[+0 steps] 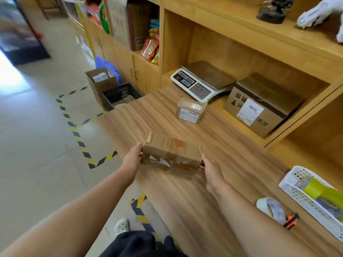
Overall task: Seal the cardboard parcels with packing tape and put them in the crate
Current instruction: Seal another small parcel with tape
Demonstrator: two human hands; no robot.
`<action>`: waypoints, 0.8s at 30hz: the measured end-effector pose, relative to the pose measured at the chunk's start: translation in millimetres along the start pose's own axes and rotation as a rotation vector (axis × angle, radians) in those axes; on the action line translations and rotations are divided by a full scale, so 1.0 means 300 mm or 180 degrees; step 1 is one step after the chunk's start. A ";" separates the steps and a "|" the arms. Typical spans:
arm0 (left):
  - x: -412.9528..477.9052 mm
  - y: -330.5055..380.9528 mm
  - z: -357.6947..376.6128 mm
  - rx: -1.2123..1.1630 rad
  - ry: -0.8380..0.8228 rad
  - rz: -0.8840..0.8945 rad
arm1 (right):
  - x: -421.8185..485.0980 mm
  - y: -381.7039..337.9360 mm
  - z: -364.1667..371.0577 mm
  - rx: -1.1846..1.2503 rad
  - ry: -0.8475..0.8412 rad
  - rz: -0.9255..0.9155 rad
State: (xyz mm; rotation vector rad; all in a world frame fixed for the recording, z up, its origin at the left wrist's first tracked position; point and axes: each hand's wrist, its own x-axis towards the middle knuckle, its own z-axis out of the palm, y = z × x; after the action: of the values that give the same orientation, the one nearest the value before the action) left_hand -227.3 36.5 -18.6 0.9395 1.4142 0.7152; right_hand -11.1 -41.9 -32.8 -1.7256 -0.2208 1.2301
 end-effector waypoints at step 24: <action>0.435 0.113 -1.180 -0.0799 0.0678 -0.0272 | -0.043 -0.005 1.334 -0.0832 -0.0765 -0.0237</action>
State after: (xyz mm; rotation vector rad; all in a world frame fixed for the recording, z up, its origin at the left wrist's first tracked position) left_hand -565.6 206.4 -25.7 0.6177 1.4989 0.9253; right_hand -338.2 188.9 -31.7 -1.7677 -0.6067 1.4010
